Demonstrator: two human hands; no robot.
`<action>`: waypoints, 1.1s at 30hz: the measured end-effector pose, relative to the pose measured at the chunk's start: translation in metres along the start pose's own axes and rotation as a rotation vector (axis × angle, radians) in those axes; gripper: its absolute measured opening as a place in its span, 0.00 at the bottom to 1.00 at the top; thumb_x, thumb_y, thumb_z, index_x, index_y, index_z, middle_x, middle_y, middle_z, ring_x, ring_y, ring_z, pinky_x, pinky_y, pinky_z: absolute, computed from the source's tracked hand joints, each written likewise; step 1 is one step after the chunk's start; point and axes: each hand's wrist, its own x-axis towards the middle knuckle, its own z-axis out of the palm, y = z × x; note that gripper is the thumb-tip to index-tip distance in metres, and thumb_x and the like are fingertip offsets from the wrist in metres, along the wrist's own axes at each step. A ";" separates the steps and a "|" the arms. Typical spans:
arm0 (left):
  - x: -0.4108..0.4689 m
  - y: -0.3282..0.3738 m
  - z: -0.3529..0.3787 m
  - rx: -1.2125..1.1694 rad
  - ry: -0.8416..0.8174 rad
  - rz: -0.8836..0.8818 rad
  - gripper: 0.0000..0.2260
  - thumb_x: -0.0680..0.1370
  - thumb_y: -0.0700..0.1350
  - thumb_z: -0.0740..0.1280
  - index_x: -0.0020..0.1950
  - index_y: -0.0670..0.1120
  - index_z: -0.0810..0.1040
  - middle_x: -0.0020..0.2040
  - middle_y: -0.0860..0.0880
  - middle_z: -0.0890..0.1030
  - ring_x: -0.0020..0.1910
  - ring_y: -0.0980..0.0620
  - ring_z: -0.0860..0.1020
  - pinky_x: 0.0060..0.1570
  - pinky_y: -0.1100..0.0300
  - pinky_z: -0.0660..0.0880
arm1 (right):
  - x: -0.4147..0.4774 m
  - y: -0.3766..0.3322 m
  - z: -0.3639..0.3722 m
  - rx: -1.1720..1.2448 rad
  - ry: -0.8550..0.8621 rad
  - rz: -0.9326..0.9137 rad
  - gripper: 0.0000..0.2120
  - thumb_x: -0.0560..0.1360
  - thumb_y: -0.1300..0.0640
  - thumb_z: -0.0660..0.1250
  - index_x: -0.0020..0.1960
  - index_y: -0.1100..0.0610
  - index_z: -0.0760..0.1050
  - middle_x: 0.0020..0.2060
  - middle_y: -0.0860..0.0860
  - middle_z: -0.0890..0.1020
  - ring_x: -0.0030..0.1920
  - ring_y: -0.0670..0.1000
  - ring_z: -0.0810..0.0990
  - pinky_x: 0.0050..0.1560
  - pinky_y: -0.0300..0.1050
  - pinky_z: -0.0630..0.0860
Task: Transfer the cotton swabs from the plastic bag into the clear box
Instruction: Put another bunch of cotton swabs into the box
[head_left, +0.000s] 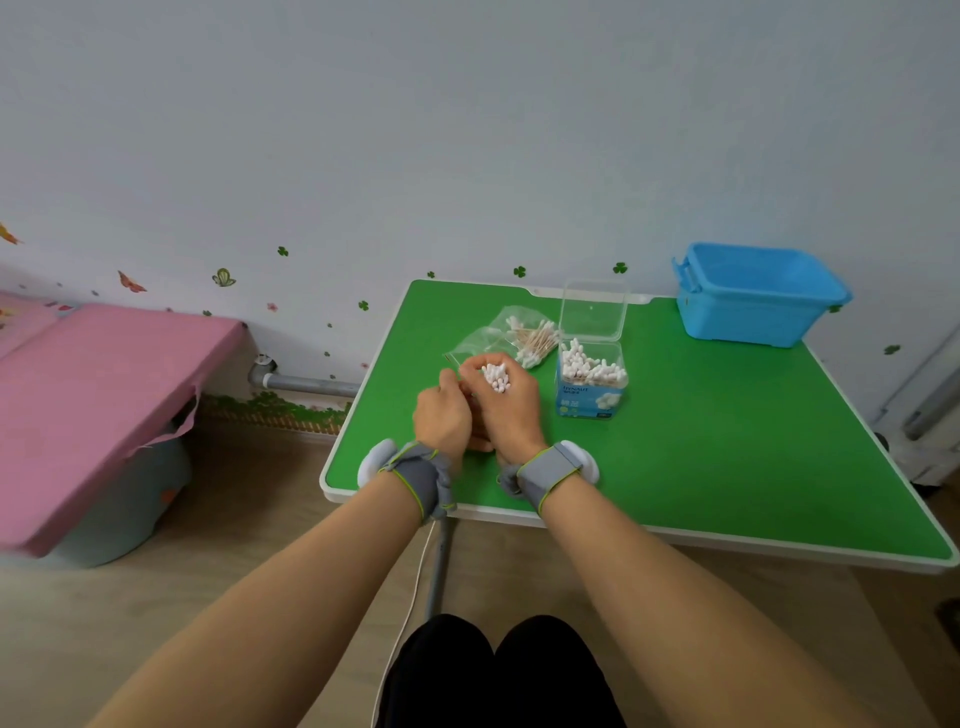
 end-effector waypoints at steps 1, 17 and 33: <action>0.001 0.001 -0.001 0.014 -0.014 0.003 0.23 0.80 0.50 0.52 0.45 0.33 0.78 0.46 0.31 0.80 0.43 0.34 0.81 0.46 0.37 0.78 | -0.001 0.000 0.000 -0.006 0.006 -0.004 0.05 0.71 0.64 0.71 0.42 0.56 0.77 0.34 0.53 0.79 0.32 0.48 0.74 0.35 0.42 0.72; 0.006 -0.008 -0.008 0.229 0.245 0.155 0.19 0.81 0.49 0.52 0.48 0.37 0.76 0.52 0.35 0.79 0.51 0.37 0.75 0.49 0.49 0.69 | -0.005 0.004 0.000 -0.081 -0.036 -0.027 0.07 0.67 0.65 0.74 0.36 0.59 0.76 0.30 0.51 0.77 0.32 0.48 0.72 0.32 0.41 0.71; -0.008 0.003 -0.005 0.391 0.044 0.196 0.28 0.70 0.70 0.60 0.49 0.46 0.68 0.47 0.43 0.79 0.45 0.41 0.79 0.49 0.44 0.78 | -0.001 0.005 0.000 -0.043 -0.035 0.113 0.17 0.72 0.69 0.65 0.29 0.54 0.66 0.26 0.49 0.72 0.33 0.49 0.68 0.34 0.46 0.67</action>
